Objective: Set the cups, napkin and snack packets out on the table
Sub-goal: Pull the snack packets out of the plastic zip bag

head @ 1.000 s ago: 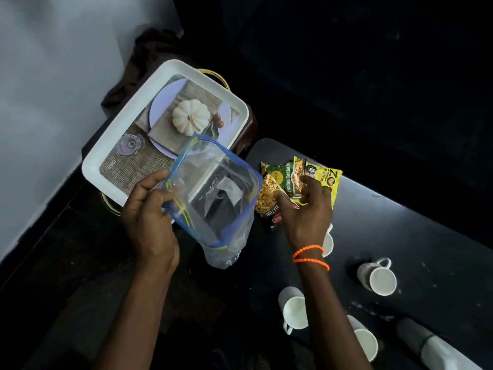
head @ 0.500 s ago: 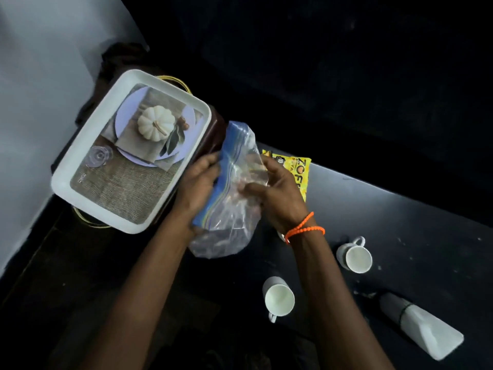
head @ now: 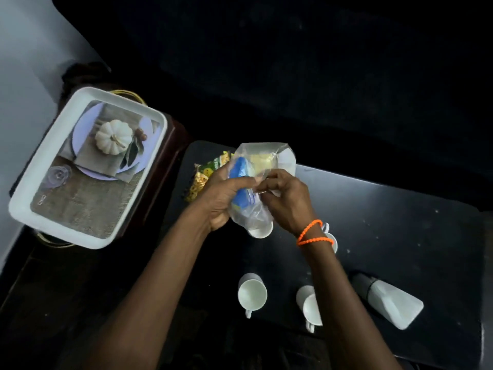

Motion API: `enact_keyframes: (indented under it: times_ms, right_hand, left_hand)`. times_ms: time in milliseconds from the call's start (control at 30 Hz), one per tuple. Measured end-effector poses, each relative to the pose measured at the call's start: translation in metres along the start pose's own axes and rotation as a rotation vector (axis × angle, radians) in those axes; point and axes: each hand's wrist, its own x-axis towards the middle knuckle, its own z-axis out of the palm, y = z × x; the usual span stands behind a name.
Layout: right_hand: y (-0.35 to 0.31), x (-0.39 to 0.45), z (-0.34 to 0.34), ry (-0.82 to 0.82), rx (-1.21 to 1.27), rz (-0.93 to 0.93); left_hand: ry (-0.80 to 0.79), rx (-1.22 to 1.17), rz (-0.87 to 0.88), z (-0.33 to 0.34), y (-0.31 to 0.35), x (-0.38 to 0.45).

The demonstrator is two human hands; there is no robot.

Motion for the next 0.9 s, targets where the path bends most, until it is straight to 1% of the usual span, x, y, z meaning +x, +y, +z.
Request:
enact_keyframes:
  times_ms: [33,67,100,133,167,200,233,267,300,367,433,500,567,600,667,700,733,767,800,833,867,900]
  right_hand:
    - [0.008,-0.005,-0.015,-0.038,0.038,0.025]
    - [0.014,-0.012,-0.031,-0.045,0.145,0.072]
    - [0.019,-0.02,-0.047,-0.01,0.281,0.119]
    - [0.026,-0.029,-0.061,0.079,0.379,0.145]
    - [0.032,-0.038,-0.075,0.184,0.372,0.141]
    - [0.038,-0.046,-0.086,0.271,0.242,0.126]
    - [0.043,-0.054,-0.095,0.303,0.089,0.114]
    - [0.049,-0.061,-0.103,0.29,-0.01,0.114]
    - [0.055,-0.067,-0.108,0.228,-0.032,0.122]
    - [0.064,-0.077,-0.116,0.101,-0.007,0.107]
    - [0.075,-0.089,-0.127,0.096,0.027,0.075]
    - [0.091,-0.106,-0.142,0.225,0.065,0.101]
    - [0.113,-0.129,-0.159,0.397,0.211,0.202]
    - [0.124,-0.142,-0.166,0.482,0.286,0.266]
    - [0.143,-0.161,-0.178,0.649,0.395,0.399]
    - [0.149,-0.168,-0.183,0.701,0.463,0.443]
    - [0.154,-0.174,-0.188,0.726,0.539,0.471]
    - [0.159,-0.179,-0.192,0.737,0.595,0.496]
    - [0.164,-0.184,-0.194,0.745,0.585,0.525]
    - [0.17,-0.191,-0.197,0.745,0.507,0.555]
    - [0.174,-0.199,-0.2,0.74,0.381,0.57]
    - [0.177,-0.208,-0.204,0.735,0.231,0.57]
  left_hand:
    - [0.028,0.035,0.01,0.009,-0.001,0.004]
    - [0.043,0.071,0.026,0.019,-0.001,0.007]
    - [0.048,0.106,0.043,0.03,-0.001,0.01]
    - [0.05,0.132,0.063,0.043,-0.001,0.012]
    - [0.064,0.167,0.09,0.057,0.0,0.014]
    - [0.09,0.207,0.114,0.071,-0.001,0.017]
    - [0.115,0.239,0.133,0.085,-0.003,0.018]
    - [0.129,0.263,0.141,0.101,-0.006,0.019]
    - [0.119,0.284,0.135,0.117,-0.01,0.019]
    - [0.04,0.329,0.088,0.15,-0.024,0.014]
    - [-0.115,0.388,0.03,0.182,-0.043,0.005]
    - [-0.278,0.44,-0.049,0.207,-0.06,-0.004]
    - [-0.421,0.396,-0.171,0.225,-0.071,-0.009]
    - [-0.456,0.366,-0.215,0.233,-0.075,-0.011]
    - [-0.456,0.317,-0.232,0.247,-0.087,-0.01]
    - [-0.459,0.287,-0.233,0.253,-0.094,-0.009]
    - [-0.503,0.235,-0.25,0.26,-0.103,-0.009]
    - [-0.593,0.173,-0.285,0.267,-0.112,-0.011]
    - [-0.689,0.142,-0.313,0.276,-0.122,-0.016]
    - [-0.747,0.156,-0.315,0.286,-0.131,-0.02]
    - [-0.75,0.211,-0.291,0.296,-0.141,-0.023]
    - [-0.699,0.269,-0.247,0.307,-0.15,-0.026]
